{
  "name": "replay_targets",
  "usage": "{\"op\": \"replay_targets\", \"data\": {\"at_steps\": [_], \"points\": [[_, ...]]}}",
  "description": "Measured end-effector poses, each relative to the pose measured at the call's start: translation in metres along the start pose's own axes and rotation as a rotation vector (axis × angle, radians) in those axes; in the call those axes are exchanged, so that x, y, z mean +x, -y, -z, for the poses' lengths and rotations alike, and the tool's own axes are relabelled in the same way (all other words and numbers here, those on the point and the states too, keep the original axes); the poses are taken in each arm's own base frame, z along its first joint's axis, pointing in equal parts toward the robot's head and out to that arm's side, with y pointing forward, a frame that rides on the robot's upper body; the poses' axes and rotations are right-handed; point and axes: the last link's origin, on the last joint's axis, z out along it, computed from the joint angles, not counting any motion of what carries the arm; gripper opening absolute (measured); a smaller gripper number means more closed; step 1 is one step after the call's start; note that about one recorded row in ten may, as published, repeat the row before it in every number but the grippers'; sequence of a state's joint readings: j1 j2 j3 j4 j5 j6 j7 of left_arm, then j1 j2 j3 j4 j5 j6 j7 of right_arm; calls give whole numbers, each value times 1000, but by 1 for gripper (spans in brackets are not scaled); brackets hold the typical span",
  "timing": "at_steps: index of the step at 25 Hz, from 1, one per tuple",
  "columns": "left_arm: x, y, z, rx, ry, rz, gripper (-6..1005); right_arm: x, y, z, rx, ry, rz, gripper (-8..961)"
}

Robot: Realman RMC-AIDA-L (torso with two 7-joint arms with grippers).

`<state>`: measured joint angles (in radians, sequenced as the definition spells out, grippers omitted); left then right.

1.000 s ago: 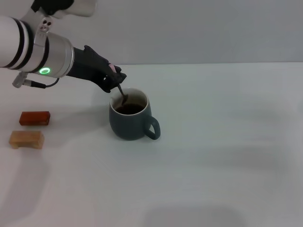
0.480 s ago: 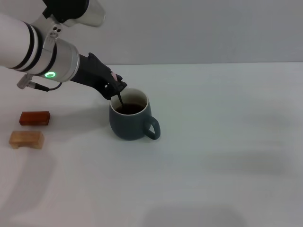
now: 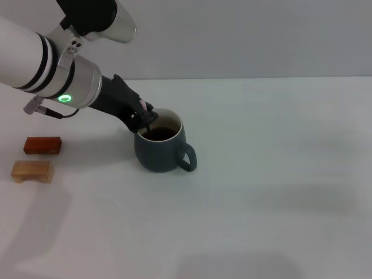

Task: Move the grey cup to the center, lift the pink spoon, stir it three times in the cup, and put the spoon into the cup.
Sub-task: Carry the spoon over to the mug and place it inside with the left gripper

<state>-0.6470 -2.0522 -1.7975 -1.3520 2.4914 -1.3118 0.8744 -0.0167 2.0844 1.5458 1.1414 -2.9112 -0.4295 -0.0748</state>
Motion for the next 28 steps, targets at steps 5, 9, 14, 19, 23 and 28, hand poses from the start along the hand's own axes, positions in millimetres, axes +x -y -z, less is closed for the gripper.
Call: {"op": "replay_targets", "data": {"at_steps": [5, 9, 14, 19, 23, 28], "points": [[-1, -7, -1, -37, 16, -11, 144, -1, -1, -1, -2, 2, 1, -2], [0, -10, -4, -56, 6, -13, 144, -1, -1, -1, -5, 2, 3, -2], [6, -12, -10, -79, -38, -2, 144, -1, -1, 1, -4, 2, 5, -2], [7, -10, -15, -77, -53, 4, 144, -2, -1, 2, -5, 5, 5, -2], [9, -5, -20, -51, -75, 19, 143, -1, -1, 3, -5, 2, 5, -2], [8, 2, -24, -15, -88, 39, 143, -1, -1, 4, -5, 3, 5, -2]]}}
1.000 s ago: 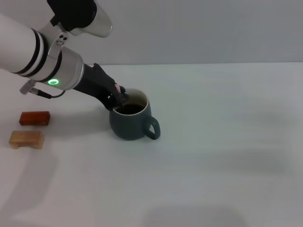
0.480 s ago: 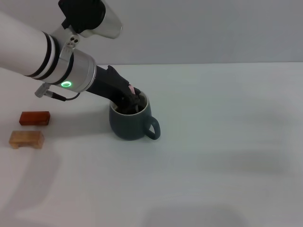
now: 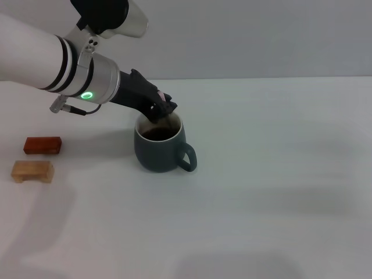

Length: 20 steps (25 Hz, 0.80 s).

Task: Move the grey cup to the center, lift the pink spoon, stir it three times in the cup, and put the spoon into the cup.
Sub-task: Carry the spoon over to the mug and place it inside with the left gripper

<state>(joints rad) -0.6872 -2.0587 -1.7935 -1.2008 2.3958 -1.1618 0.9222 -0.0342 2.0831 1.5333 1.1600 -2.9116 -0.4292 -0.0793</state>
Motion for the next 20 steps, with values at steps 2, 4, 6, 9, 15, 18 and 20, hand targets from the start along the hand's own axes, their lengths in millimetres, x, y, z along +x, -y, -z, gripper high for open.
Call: {"op": "replay_targets", "data": {"at_steps": [2, 4, 6, 9, 15, 18, 20], "points": [[-3, 5, -2, 18, 12, 4, 143, 0, 0, 0, 0, 1, 0, -2], [-5, 7, -2, 25, 20, 5, 143, -1, 0, 0, -1, 2, 0, -2], [-7, 9, -1, 31, 29, 7, 143, -1, 0, 0, -1, 3, 0, -2], [-15, 10, 3, 27, 69, 7, 143, -1, -1, 0, -2, 3, 0, -2], [-23, 6, 11, -12, 113, 13, 143, -3, -2, -1, -5, 8, 0, -2], [-21, 2, 14, -27, 104, 9, 143, -3, -3, -2, -9, 10, 0, -2], [-19, 0, 14, -35, 98, 8, 143, -4, -4, -2, -11, 11, 0, -2]]}}
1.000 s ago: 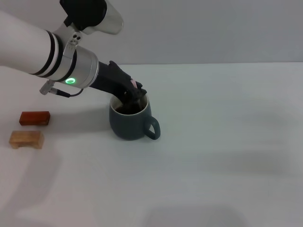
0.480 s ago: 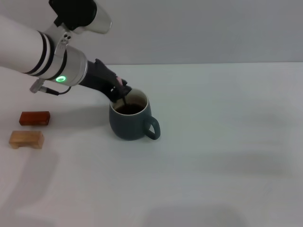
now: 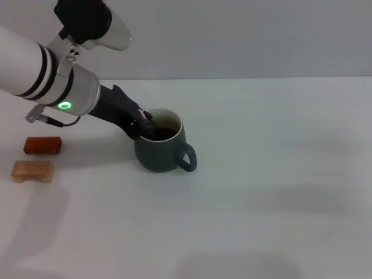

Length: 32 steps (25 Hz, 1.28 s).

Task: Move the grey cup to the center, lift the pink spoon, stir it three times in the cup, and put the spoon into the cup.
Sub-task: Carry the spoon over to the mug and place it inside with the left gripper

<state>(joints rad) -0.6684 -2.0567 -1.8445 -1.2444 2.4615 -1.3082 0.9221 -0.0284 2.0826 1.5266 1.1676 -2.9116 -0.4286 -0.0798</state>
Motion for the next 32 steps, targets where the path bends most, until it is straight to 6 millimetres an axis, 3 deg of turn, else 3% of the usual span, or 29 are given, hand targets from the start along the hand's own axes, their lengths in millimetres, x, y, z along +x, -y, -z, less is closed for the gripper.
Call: {"op": "replay_targets", "data": {"at_steps": [10, 15, 23, 32], "points": [[13, -9, -5, -41, -50, -15, 143, -4, 0, 1, -2, 8, -1, -2], [16, -2, -12, 3, -82, 1, 143, -4, 0, 1, -1, 7, -1, -2], [11, 9, -17, 53, -88, 29, 143, -4, 0, 1, -3, 6, -1, -2], [-4, 12, -5, 33, -29, 46, 143, -4, -1, 1, -5, 6, -1, -2]]}}
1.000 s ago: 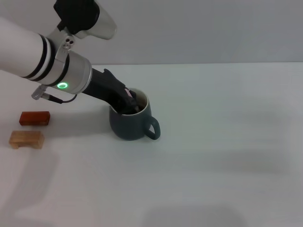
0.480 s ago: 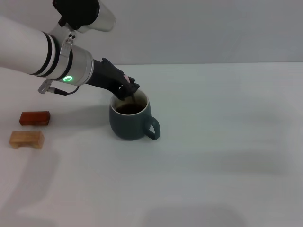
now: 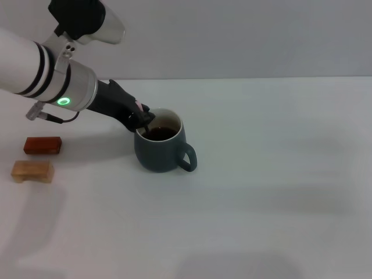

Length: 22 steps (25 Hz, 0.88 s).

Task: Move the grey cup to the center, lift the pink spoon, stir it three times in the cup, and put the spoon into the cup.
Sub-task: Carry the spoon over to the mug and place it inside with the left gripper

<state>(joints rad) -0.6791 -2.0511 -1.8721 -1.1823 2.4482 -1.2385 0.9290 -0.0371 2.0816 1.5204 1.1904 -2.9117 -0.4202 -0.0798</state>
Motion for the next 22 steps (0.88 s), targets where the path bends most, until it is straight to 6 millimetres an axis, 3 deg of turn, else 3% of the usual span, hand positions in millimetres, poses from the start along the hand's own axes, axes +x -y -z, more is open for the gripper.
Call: {"op": "replay_targets", "data": {"at_steps": [11, 22], "points": [[2, -15, 5, -71, -2, -11, 144, 0, -4, 0, -12, 2, -1, -2], [15, -6, -8, -17, -76, 13, 144, 0, -4, 0, -11, 2, -1, -2]]}}
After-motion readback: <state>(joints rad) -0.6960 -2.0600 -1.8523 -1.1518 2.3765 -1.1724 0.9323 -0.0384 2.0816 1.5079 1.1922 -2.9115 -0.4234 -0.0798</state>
